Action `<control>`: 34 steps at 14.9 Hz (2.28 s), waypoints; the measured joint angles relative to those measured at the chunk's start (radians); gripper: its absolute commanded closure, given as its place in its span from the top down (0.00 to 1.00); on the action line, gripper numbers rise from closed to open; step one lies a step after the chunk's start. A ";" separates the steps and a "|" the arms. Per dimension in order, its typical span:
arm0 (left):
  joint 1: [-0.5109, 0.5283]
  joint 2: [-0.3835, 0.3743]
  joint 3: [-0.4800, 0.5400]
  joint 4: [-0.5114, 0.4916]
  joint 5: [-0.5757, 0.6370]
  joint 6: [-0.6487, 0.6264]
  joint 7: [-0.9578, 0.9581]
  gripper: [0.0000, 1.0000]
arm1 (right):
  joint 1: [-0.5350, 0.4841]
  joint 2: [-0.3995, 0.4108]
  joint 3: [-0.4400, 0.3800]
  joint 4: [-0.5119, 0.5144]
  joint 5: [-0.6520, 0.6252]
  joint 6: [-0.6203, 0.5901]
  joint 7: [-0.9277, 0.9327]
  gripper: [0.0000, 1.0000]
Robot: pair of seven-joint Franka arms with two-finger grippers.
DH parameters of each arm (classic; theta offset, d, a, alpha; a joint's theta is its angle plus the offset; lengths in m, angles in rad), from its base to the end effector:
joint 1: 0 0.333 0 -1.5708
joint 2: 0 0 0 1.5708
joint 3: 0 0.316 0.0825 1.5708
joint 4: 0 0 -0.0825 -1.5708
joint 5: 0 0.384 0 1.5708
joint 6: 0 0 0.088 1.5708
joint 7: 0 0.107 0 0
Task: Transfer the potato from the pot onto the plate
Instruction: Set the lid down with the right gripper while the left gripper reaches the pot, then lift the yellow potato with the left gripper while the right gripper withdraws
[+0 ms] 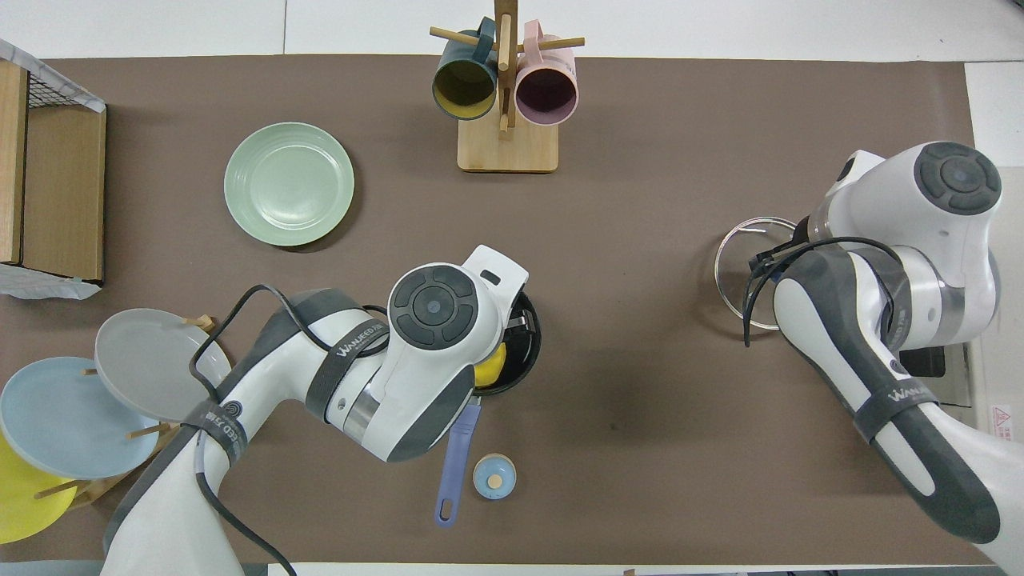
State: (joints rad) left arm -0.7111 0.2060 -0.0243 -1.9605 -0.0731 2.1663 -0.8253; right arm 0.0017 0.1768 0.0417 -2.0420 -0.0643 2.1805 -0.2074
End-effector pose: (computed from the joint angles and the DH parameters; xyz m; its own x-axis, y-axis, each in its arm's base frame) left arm 0.4416 -0.4027 0.3714 0.9903 0.1298 -0.0491 0.1320 -0.9903 0.0432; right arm 0.5762 0.0221 0.3534 0.9580 0.2830 -0.0470 0.2848 -0.9580 0.0350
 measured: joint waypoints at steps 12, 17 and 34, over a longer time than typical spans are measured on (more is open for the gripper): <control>-0.022 0.063 0.005 -0.012 0.000 0.035 -0.011 1.00 | 0.002 -0.075 0.006 0.055 0.000 -0.134 -0.014 1.00; -0.035 0.075 0.005 -0.012 0.000 0.035 -0.011 0.85 | -0.003 -0.121 0.003 0.248 0.000 -0.394 0.013 1.00; 0.194 0.021 0.036 0.350 -0.005 -0.389 0.095 0.00 | -0.010 -0.182 0.000 0.424 0.004 -0.662 0.176 1.00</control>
State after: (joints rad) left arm -0.5175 0.2274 0.0118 -1.6110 -0.0783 1.7768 -0.7298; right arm -0.0087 -0.0056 0.0421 -1.6180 -0.0603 1.5180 -0.0315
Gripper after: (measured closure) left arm 0.370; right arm 0.000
